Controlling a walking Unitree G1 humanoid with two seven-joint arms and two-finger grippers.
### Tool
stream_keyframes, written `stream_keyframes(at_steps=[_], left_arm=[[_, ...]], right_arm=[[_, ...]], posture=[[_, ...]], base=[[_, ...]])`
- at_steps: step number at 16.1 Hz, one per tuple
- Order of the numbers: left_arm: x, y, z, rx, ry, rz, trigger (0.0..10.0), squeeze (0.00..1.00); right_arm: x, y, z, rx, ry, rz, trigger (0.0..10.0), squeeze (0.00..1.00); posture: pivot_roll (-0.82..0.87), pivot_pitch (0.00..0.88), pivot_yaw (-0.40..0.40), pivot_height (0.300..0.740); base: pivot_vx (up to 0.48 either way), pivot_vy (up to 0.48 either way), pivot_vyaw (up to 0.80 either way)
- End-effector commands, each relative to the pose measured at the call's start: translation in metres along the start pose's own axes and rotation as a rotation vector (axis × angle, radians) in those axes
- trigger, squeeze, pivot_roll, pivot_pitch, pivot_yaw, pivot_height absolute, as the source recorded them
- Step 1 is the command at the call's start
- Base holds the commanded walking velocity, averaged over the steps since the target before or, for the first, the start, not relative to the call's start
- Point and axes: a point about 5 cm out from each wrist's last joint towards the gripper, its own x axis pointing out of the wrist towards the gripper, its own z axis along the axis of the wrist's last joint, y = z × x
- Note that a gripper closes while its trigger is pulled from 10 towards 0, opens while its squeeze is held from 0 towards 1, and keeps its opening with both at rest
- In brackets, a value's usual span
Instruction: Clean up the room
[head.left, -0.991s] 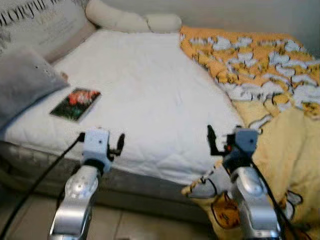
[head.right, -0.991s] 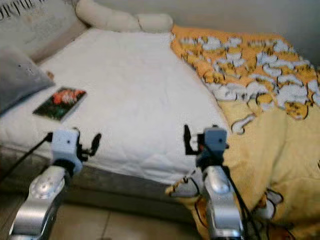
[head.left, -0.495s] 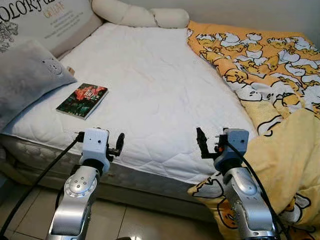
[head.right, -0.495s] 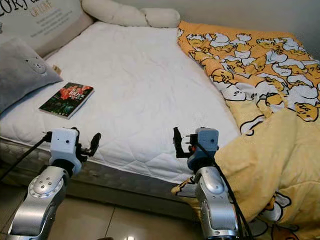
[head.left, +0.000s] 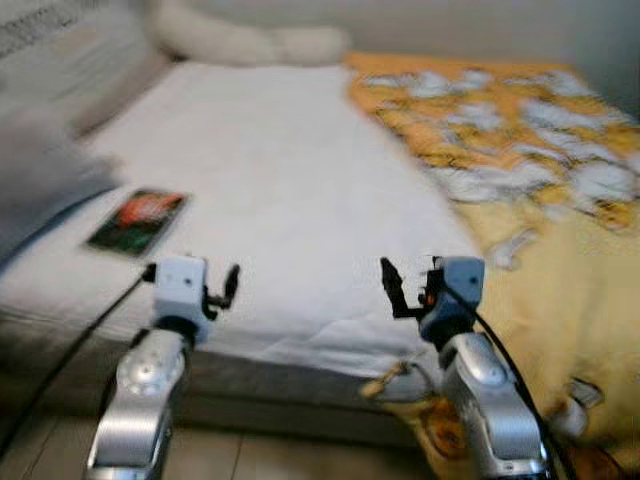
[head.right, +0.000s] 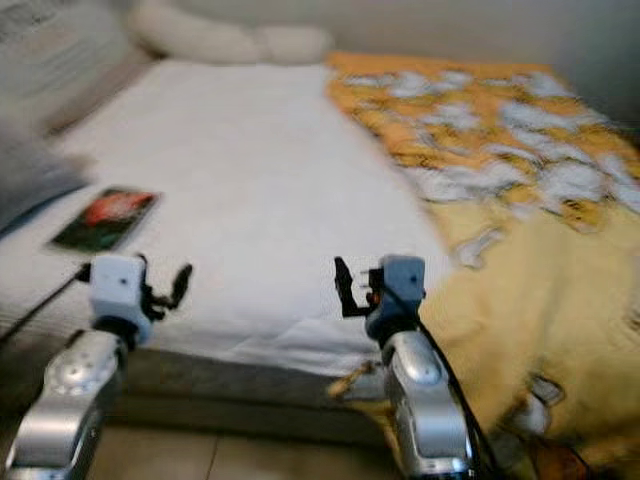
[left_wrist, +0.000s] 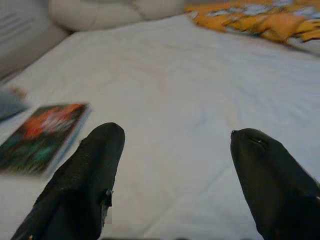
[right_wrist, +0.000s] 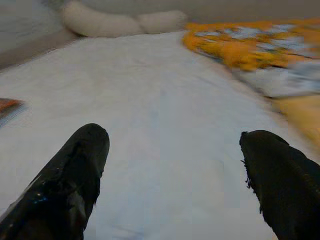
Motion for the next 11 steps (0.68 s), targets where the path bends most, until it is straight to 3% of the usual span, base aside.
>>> stream_keyframes(at_steps=[1, 2, 3, 5, 9, 11], left_arm=[[0.000, -0.004, 0.000, 0.000, 0.001, -0.018, 10.0, 0.00], [0.001, -0.004, 0.000, -0.001, 0.002, -0.019, 10.0, 0.00], [0.001, -0.004, 0.000, -0.002, 0.003, -0.018, 10.0, 0.00], [0.001, -0.004, -0.002, -0.001, 0.008, -0.018, 10.0, 0.00], [0.001, -0.005, -0.003, 0.002, 0.011, -0.023, 10.0, 0.00], [0.001, -0.005, -0.005, 0.019, 0.025, -0.044, 10.0, 0.00]], right_arm=[[0.001, -0.003, 0.003, -0.002, -0.004, -0.007, 10.0, 1.00], [0.001, -0.003, 0.002, -0.002, 0.004, -0.006, 10.0, 0.72], [0.001, -0.002, 0.001, 0.000, 0.013, -0.003, 10.0, 0.00], [0.001, -0.002, 0.000, -0.008, 0.025, -0.001, 10.0, 0.00], [0.002, -0.003, -0.005, -0.023, 0.065, -0.003, 10.0, 0.00], [0.002, -0.006, -0.010, -0.027, 0.104, -0.030, 10.0, 0.00]], posture=[[0.03, 0.022, 0.004, 0.740], [0.03, 0.021, 0.003, 0.740], [0.03, 0.020, 0.004, 0.740], [0.03, 0.020, 0.004, 0.740], [0.03, 0.020, 0.003, 0.740], [0.03, 0.019, 0.000, 0.740]], base=[[0.334, 0.000, 0.00], [0.341, 0.000, 0.00], [0.345, 0.000, 0.00], [0.349, 0.000, 0.00], [0.350, 0.000, -0.77], [0.289, 0.000, 0.00]])
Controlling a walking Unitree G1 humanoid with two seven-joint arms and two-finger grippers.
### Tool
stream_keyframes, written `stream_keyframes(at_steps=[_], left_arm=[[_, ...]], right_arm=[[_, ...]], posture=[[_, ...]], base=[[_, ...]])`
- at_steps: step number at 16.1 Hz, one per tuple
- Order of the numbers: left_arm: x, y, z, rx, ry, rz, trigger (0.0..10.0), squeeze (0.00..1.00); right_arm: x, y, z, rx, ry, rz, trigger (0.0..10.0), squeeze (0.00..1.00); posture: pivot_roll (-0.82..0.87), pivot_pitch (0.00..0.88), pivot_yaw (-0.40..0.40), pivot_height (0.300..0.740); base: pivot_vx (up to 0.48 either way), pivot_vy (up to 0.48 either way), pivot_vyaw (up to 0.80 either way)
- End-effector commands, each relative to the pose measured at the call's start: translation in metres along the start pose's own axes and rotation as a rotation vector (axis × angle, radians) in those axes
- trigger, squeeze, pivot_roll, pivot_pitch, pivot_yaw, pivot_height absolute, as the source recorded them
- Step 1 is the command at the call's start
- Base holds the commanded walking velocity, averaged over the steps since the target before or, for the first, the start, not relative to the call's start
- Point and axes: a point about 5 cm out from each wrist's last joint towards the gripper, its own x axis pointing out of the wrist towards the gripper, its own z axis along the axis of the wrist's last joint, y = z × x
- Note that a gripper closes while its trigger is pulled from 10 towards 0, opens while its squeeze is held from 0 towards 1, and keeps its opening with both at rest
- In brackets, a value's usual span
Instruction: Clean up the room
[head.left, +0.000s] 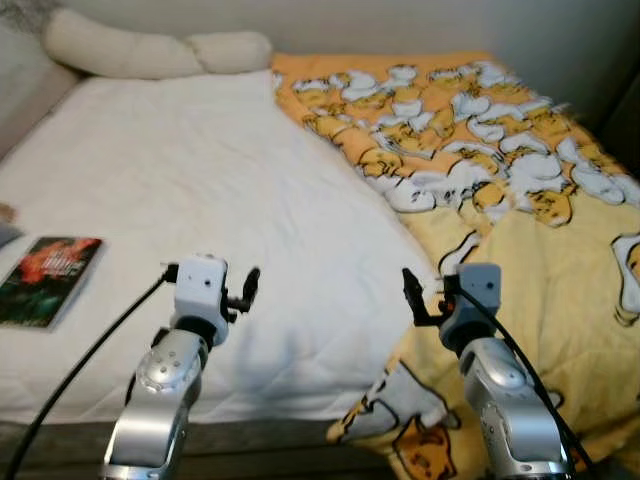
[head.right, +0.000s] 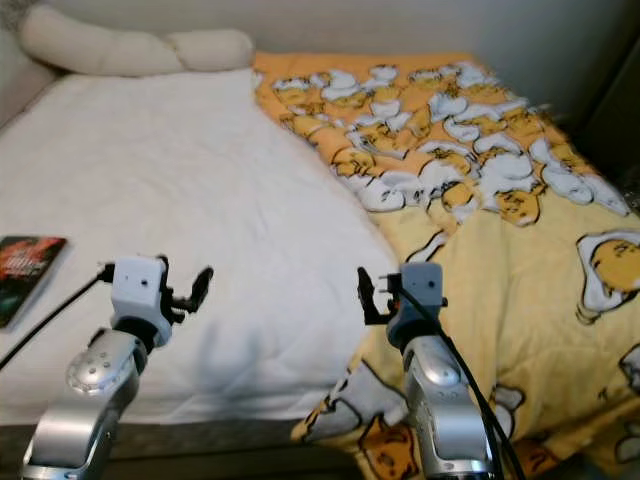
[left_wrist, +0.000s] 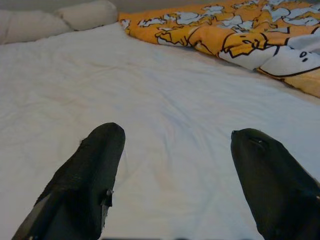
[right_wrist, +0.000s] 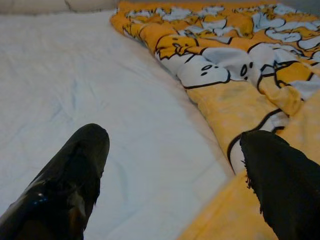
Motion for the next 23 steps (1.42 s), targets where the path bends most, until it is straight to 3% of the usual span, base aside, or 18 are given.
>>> stream_keyframes(at_steps=[1, 4, 5, 7, 10, 13, 14, 15, 19, 21, 22, 23], left_arm=[[-0.003, 0.006, -0.006, 0.032, 0.036, -0.001, 10.0, 0.00], [-0.006, 0.004, -0.008, 0.094, 0.051, -0.089, 10.0, 0.00], [-0.007, 0.004, -0.006, 0.113, 0.048, -0.118, 10.0, 0.00], [-0.009, 0.004, -0.005, 0.179, 0.060, -0.193, 10.0, 0.00], [-0.015, 0.004, -0.002, 0.264, 0.070, -0.295, 10.0, 0.00], [-0.025, 0.003, -0.002, 0.288, 0.110, -0.425, 10.0, 0.00], [-0.028, 0.002, -0.003, 0.302, 0.124, -0.480, 10.0, 0.00], [-0.029, 0.002, -0.004, 0.322, 0.134, -0.514, 10.0, 0.00], [-0.026, 0.006, 0.000, 0.352, 0.163, -0.582, 10.0, 0.00], [-0.027, 0.007, 0.000, 0.373, 0.186, -0.633, 10.0, 0.00], [-0.027, 0.007, 0.000, 0.376, 0.188, -0.635, 10.0, 0.00], [-0.027, 0.008, 0.000, 0.375, 0.191, -0.637, 10.0, 0.00]], right_arm=[[0.003, 0.007, -0.005, -0.006, 0.048, 0.005, 10.0, 0.00], [0.004, 0.002, -0.015, -0.009, 0.117, -0.019, 10.0, 0.00], [0.007, -0.003, -0.020, -0.009, 0.158, -0.038, 10.0, 1.00], [0.018, -0.009, -0.030, -0.151, 0.240, -0.027, 10.0, 1.00], [0.031, -0.018, -0.035, -0.083, 0.281, -0.108, 10.0, 1.00], [0.047, -0.012, -0.047, -0.069, 0.400, -0.062, 10.0, 1.00], [0.052, -0.010, -0.049, -0.097, 0.434, -0.061, 10.0, 0.60], [0.055, -0.008, -0.052, -0.105, 0.464, -0.055, 10.0, 0.00], [0.062, -0.001, -0.060, -0.089, 0.543, -0.055, 10.0, 0.00], [0.056, -0.002, -0.072, -0.099, 0.618, -0.082, 3.4, 0.00], [0.056, -0.003, -0.073, -0.107, 0.625, -0.082, 3.4, 0.00], [0.053, -0.004, -0.077, -0.103, 0.639, -0.094, 2.1, 0.00]], posture=[[0.03, 0.019, 0.000, 0.740], [0.04, 0.019, -0.005, 0.740], [0.04, 0.020, -0.003, 0.740], [0.05, 0.029, -0.005, 0.740], [0.07, 0.045, 0.001, 0.740], [0.09, 0.063, 0.008, 0.740], [0.10, 0.069, 0.008, 0.740], [0.10, 0.074, 0.011, 0.740], [0.12, 0.098, 0.024, 0.740], [0.12, 0.106, 0.029, 0.740], [0.12, 0.106, 0.029, 0.740], [0.12, 0.106, 0.026, 0.740]], base=[[0.000, 0.000, 0.00], [0.000, 0.000, 0.00], [0.000, 0.000, 0.00], [0.000, 0.000, 0.00], [0.000, 0.000, 0.00], [0.000, 0.000, 0.00], [0.000, 0.000, 0.00], [0.000, 0.000, 0.00], [0.000, 0.000, 0.00], [0.000, 0.000, 0.00], [0.000, 0.000, 0.00], [0.000, 0.000, 0.00]])
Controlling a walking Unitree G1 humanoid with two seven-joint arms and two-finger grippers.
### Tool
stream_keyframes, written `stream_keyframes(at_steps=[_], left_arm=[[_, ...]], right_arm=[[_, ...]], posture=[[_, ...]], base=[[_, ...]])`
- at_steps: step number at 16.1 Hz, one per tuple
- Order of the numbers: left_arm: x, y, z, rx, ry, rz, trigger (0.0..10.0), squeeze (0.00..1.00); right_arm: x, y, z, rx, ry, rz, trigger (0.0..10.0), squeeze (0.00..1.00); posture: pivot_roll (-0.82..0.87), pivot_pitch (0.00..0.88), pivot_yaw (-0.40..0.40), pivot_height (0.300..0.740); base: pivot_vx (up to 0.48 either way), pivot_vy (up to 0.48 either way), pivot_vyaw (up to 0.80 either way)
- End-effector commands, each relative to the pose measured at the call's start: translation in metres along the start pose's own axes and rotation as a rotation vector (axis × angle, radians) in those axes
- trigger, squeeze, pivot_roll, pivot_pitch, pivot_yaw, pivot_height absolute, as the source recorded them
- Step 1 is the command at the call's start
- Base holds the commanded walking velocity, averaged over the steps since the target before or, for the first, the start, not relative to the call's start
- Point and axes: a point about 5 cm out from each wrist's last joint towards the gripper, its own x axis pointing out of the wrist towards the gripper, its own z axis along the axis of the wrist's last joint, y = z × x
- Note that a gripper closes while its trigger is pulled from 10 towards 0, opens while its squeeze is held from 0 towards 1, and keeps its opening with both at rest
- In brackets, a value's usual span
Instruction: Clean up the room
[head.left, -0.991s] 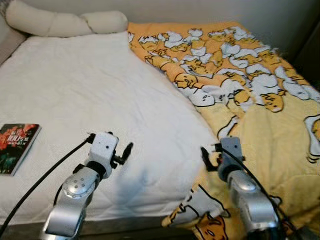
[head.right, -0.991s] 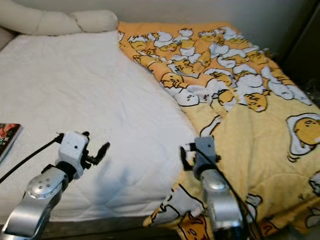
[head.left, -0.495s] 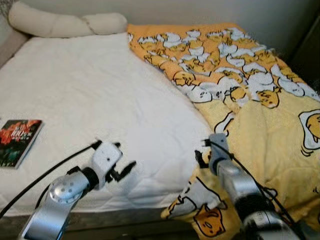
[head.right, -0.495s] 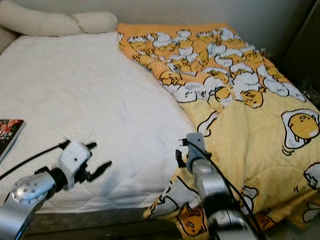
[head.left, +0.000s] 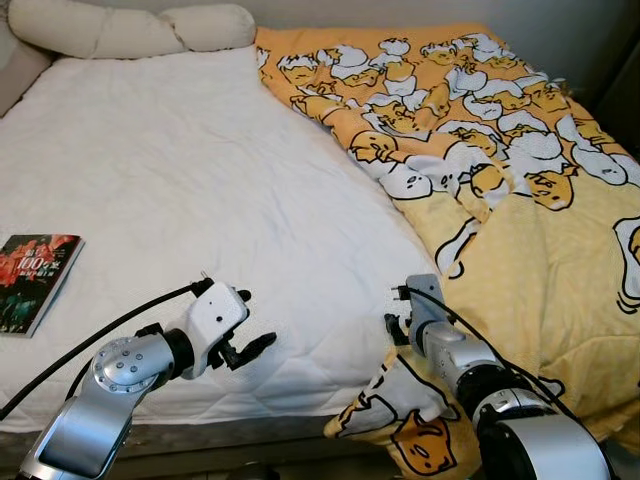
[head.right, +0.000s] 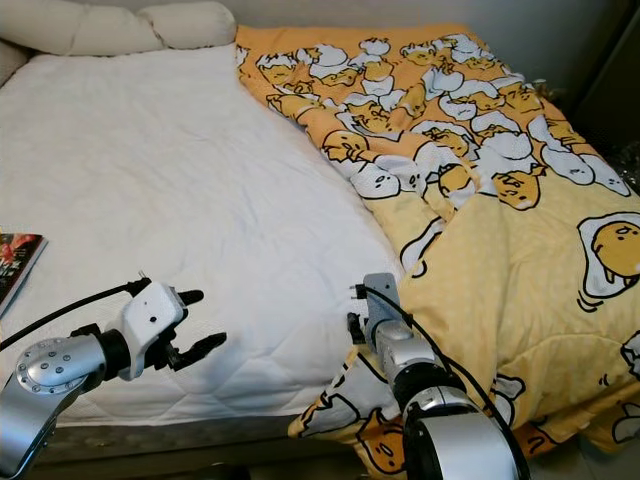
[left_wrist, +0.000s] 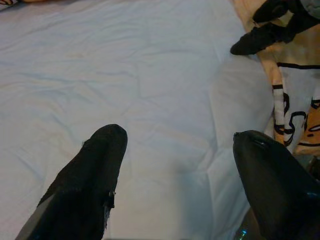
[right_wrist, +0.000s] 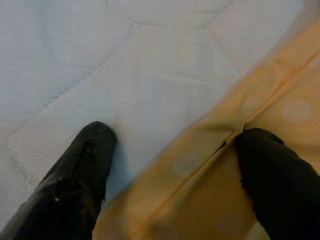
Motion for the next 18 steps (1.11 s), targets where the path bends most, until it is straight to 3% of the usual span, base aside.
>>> stream_keyframes(at_steps=[1, 3, 5, 6, 10, 18], left_arm=[[-0.001, -0.001, -0.001, 0.004, 0.013, -0.021, 10.0, 0.00], [-0.001, -0.002, -0.001, -0.001, 0.014, -0.028, 10.0, 0.00], [0.000, -0.003, -0.001, -0.006, 0.013, -0.030, 10.0, 0.00], [0.001, -0.004, 0.000, -0.008, 0.011, -0.031, 10.0, 0.00], [0.002, -0.004, 0.000, -0.011, 0.005, -0.031, 10.0, 0.00], [0.008, -0.007, 0.001, -0.024, -0.007, -0.023, 10.0, 0.00]], right_arm=[[0.001, 0.000, -0.013, 0.018, 0.049, -0.004, 2.0, 0.00], [0.001, -0.002, -0.016, 0.050, 0.049, -0.008, 1.2, 0.00], [0.001, -0.004, -0.017, 0.033, 0.043, -0.022, 1.7, 0.00], [0.001, -0.005, -0.019, 0.035, 0.046, -0.020, 1.1, 0.00], [0.001, -0.008, -0.019, 0.040, 0.043, -0.016, 0.0, 0.00], [-0.001, -0.028, -0.027, 0.046, 0.014, 0.034, 0.0, 0.00]], posture=[[0.12, 0.106, 0.026, 0.740], [0.12, 0.106, 0.026, 0.740], [0.12, 0.102, 0.025, 0.740], [0.12, 0.101, 0.024, 0.740], [0.10, 0.102, 0.026, 0.740], [0.08, 0.081, 0.022, 0.740]], base=[[0.000, 0.000, 0.00], [0.000, 0.000, 0.00], [0.000, 0.000, 0.00], [0.000, 0.000, 0.00], [0.000, 0.000, 0.00], [0.000, 0.000, 0.00]])
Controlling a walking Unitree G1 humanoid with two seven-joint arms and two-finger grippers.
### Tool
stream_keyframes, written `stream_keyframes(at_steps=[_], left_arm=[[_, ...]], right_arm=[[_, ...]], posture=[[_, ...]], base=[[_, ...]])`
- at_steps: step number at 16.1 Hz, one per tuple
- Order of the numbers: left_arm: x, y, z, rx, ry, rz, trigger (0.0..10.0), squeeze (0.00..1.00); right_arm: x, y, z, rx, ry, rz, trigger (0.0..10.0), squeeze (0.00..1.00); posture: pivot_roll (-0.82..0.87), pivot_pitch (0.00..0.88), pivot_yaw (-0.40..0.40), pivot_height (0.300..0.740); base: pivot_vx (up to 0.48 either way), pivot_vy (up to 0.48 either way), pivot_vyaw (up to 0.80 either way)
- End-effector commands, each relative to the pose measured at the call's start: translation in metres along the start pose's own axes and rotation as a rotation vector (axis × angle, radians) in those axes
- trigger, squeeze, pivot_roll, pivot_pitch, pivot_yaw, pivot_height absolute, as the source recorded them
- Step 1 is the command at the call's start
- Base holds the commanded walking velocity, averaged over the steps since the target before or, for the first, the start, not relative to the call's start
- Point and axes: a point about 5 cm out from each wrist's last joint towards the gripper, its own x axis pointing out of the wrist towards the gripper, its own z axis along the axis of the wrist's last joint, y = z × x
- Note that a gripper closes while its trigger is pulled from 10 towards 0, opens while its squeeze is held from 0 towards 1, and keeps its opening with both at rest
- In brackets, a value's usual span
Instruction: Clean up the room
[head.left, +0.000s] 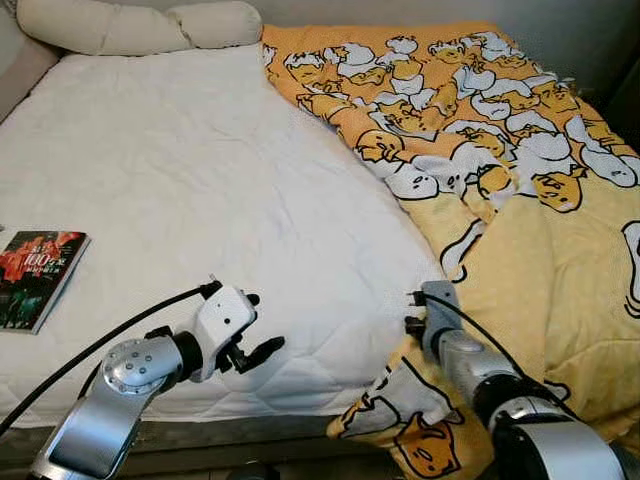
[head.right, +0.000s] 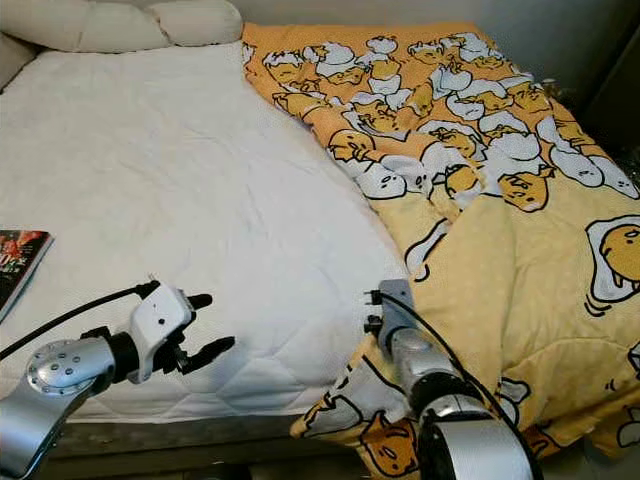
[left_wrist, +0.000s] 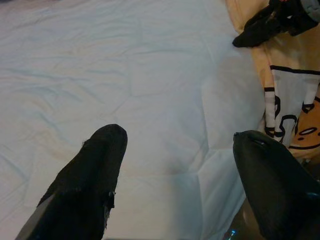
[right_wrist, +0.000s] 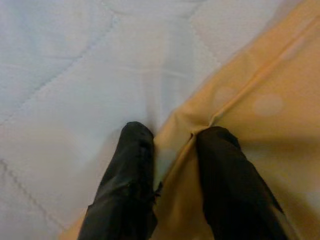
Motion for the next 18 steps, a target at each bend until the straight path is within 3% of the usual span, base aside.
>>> stream_keyframes(at_steps=[1, 6, 7, 8, 10, 12, 13, 14, 15, 17, 18], left_arm=[[0.001, 0.001, -0.001, 0.001, 0.003, 0.007, 10.0, 0.00], [0.005, -0.004, -0.002, -0.031, -0.003, 0.032, 10.0, 0.00], [0.005, -0.006, -0.004, -0.047, 0.002, 0.046, 10.0, 0.00], [0.002, -0.008, -0.005, -0.058, 0.004, 0.051, 10.0, 0.00], [0.001, -0.009, -0.007, -0.058, 0.010, 0.058, 10.0, 0.00], [0.001, -0.008, -0.007, -0.062, 0.010, 0.065, 10.0, 0.00], [0.000, -0.008, -0.008, -0.061, 0.012, 0.065, 10.0, 0.00], [0.001, -0.008, -0.008, -0.060, 0.012, 0.065, 10.0, 0.00], [0.001, -0.008, -0.007, -0.059, 0.010, 0.066, 10.0, 0.00], [0.002, -0.008, -0.008, -0.057, 0.011, 0.062, 10.0, 0.00], [0.003, -0.008, -0.008, -0.056, 0.010, 0.059, 10.0, 0.00]], right_arm=[[-0.002, -0.007, -0.015, 0.009, 0.042, 0.011, 0.0, 0.00], [-0.014, -0.006, -0.011, -0.024, -0.081, 0.310, 0.0, 0.00], [-0.024, 0.000, -0.006, -0.052, -0.147, 0.474, 0.0, 0.00], [-0.047, 0.011, -0.006, -0.133, -0.209, 0.734, 0.0, 0.00], [-0.083, 0.020, -0.015, -0.240, -0.183, 1.061, 0.0, 0.00], [-0.103, 0.023, -0.025, -0.335, -0.107, 1.240, 0.0, 0.00], [-0.100, 0.022, -0.027, -0.340, -0.095, 1.228, 0.0, 0.00], [-0.088, 0.022, -0.029, -0.340, -0.100, 1.147, 1.7, 0.00], [-0.065, 0.023, -0.032, -0.331, -0.118, 0.976, 10.0, 0.00], [-0.037, 0.027, -0.031, -0.260, -0.106, 0.763, 10.0, 0.00], [-0.034, 0.020, -0.028, -0.211, -0.111, 0.691, 10.0, 0.00]], posture=[[0.08, 0.081, 0.022, 0.740], [0.06, 0.064, 0.024, 0.740], [0.06, 0.065, 0.022, 0.740], [0.06, 0.070, 0.016, 0.740], [0.07, 0.077, 0.006, 0.740], [0.06, 0.079, 0.002, 0.740], [0.06, 0.078, 0.003, 0.740], [0.06, 0.077, 0.007, 0.740], [0.06, 0.077, 0.012, 0.740], [0.05, 0.075, 0.020, 0.740], [0.05, 0.073, 0.022, 0.740]], base=[[0.000, 0.000, 0.00], [0.000, 0.000, 0.00], [0.000, 0.000, 0.00], [0.000, 0.000, 0.00], [0.000, 0.000, 0.00], [0.000, 0.000, 0.00], [0.000, 0.000, 0.00], [0.000, 0.000, 0.00], [0.000, 0.000, 0.00], [0.000, 0.000, 0.00], [0.000, 0.000, 0.00]])
